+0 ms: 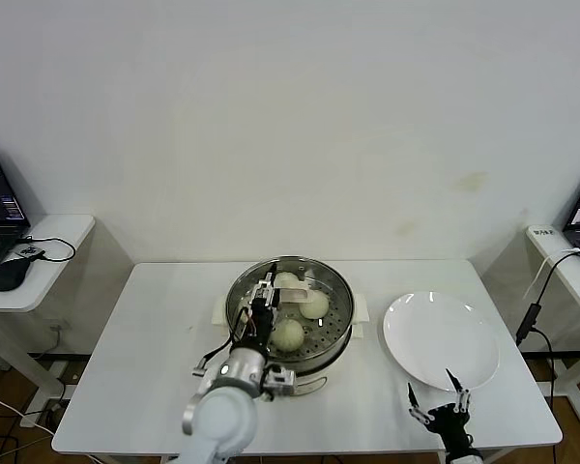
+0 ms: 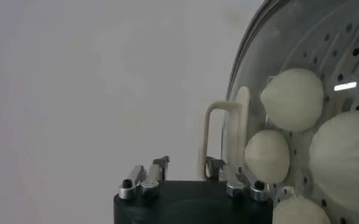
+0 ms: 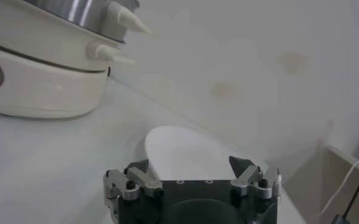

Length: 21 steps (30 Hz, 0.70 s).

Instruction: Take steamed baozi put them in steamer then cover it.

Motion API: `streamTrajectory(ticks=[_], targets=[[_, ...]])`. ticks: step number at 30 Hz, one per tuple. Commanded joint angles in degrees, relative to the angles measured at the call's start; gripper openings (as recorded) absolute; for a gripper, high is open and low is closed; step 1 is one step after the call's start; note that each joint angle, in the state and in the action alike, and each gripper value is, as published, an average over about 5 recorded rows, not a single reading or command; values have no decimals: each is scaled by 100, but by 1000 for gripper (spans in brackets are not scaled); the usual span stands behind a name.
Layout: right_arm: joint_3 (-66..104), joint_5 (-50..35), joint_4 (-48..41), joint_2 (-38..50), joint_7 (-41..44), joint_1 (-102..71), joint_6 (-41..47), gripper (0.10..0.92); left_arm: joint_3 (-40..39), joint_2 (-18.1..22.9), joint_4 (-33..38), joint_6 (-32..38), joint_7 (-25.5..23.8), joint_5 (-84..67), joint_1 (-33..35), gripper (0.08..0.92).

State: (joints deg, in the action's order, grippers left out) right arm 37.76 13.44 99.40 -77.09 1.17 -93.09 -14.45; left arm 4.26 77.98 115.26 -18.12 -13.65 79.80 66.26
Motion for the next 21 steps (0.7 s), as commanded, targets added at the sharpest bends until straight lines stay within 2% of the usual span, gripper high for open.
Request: streamTrajectory(ticks=[1, 5, 7, 9, 11, 13, 18, 21], targets=[[-3, -63, -4, 80, 9, -21, -35, 823, 229, -414, 1777, 245, 465, -693, 2024, 650], [20, -199, 3, 170, 38, -50, -164, 823, 735, -296, 2097, 730, 1266, -1811, 3023, 772], [19, -327, 25, 238, 64, -84, -266, 823, 1198, -245, 2081, 1061, 1810, -2901, 3396, 802], [2, -482, 66, 315, 93, -123, -361, 823, 1827, -202, 1941, 1696, 2227, -4251, 3728, 818], [-19, -643, 122, 371, 111, -145, -462, 823, 2450, -109, 1696, 2517, 2415, -5653, 3971, 822], [-42, -777, 186, 406, 124, -151, -532, 823, 2866, -19, 1487, 3008, 2463, -6732, 4134, 822], [-194, -1092, 331, 463, 273, -156, -363, 823, 3144, -44, 1209, 2911, 2606, -8926, 4439, 823], [-280, -1353, 395, 528, 455, -226, -143, 823, 3048, -135, 996, 3023, 2618, -9590, 4583, 823]])
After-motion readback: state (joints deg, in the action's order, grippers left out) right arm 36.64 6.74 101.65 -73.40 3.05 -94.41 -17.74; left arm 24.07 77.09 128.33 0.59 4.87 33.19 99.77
